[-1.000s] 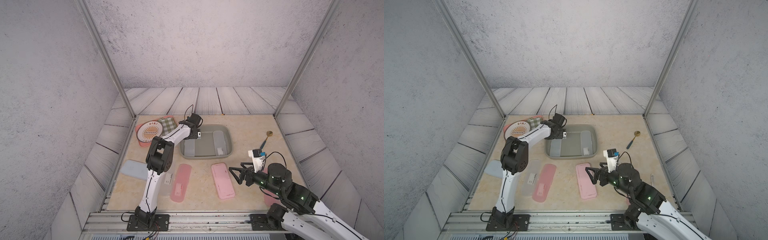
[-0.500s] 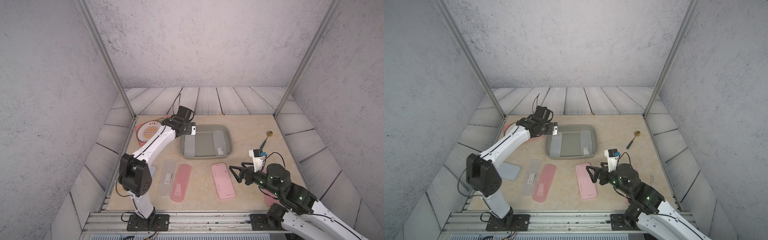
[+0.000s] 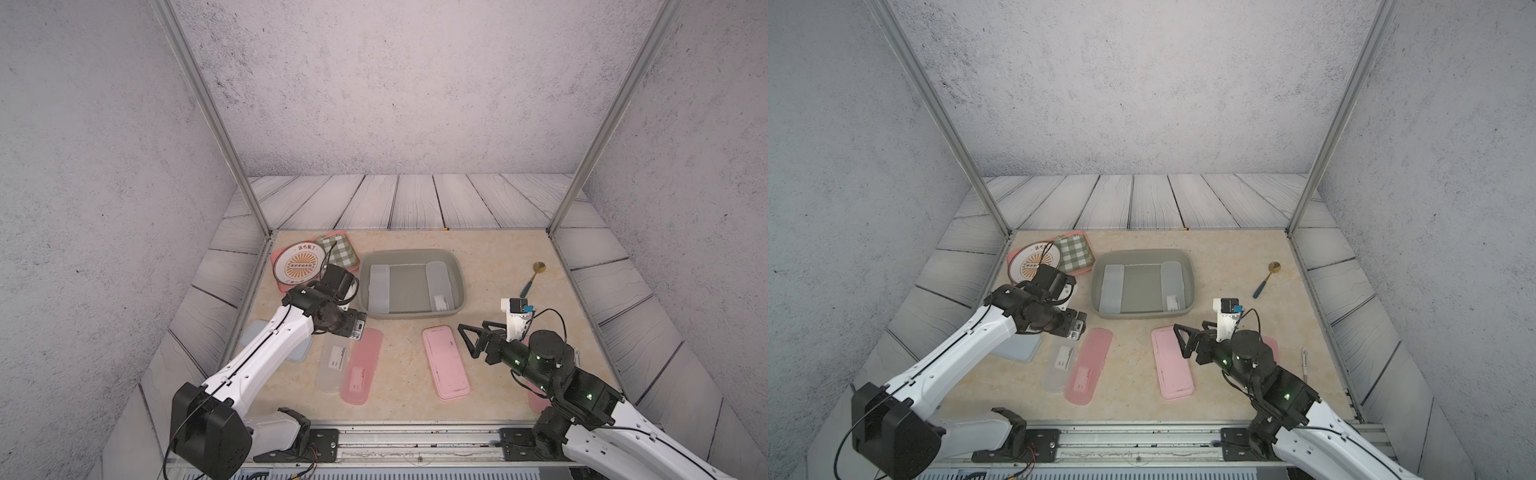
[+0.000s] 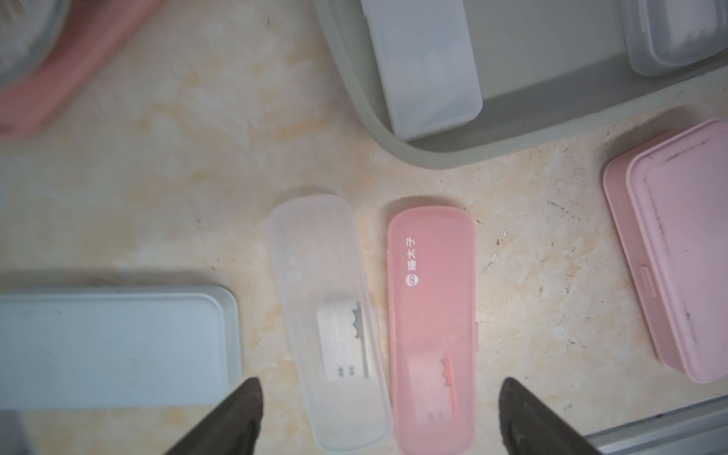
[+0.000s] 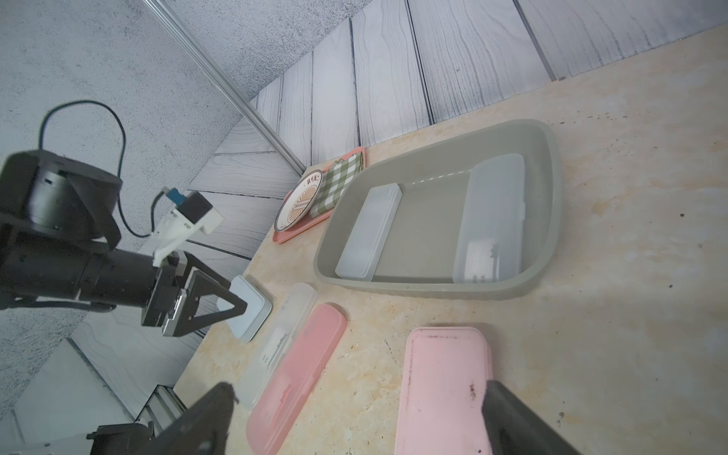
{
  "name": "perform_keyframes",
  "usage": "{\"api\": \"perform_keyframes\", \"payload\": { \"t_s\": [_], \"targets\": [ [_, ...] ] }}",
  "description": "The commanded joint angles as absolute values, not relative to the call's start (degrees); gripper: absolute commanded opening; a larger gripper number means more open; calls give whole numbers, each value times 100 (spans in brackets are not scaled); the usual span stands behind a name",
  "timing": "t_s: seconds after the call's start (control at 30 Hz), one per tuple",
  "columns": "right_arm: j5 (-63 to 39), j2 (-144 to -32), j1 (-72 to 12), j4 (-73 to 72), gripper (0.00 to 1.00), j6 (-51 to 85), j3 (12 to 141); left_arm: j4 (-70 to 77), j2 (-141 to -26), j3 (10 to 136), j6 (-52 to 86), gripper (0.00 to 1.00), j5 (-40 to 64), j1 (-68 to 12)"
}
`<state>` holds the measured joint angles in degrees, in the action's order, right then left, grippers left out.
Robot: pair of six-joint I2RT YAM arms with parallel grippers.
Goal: Put the pencil case into the storage box
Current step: Pick up the pencil case from the center of the board.
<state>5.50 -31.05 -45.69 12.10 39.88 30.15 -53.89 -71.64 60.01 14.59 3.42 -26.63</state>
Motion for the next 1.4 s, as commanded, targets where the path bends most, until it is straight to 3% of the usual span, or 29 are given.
{"api": "perform_keyframes", "payload": {
  "t_s": [0.0, 0.1, 0.23, 0.3, 0.87, 1.17, 1.27, 1.37],
  "targets": [
    [501, -3205, -4570, 918, 99, 4094, 3074, -5260, -7192, 5544, 2188, 86, 1214, -2726],
    [373, -3226, -4571, 837, 99, 4176, 3135, -4983, -7663, 5309, 2388, 85, 1016, -3078],
    [285, -3191, -4571, 888, 99, 4269, 3141, -4567, -8202, 5274, 2440, 98, 485, -3444],
    [281, -3141, -4570, 887, 99, 4328, 3104, -4364, -8470, 5282, 2438, 99, 384, -3617],
    [374, -2513, -4570, 932, 99, 4577, 2804, -3552, -10058, 5755, 2655, 95, -291, -3745],
    [369, -2528, -4571, 888, 99, 4614, 2724, -3558, -10178, 5728, 2639, 78, -281, -3744],
    [404, -2454, -4570, 922, 99, 4623, 2685, -3568, -10085, 5623, 2662, 78, -258, -3744],
    [461, -2329, -4570, 979, 99, 4638, 2641, -3484, -9884, 5451, 2628, 85, -226, -3746]
  ]
}}
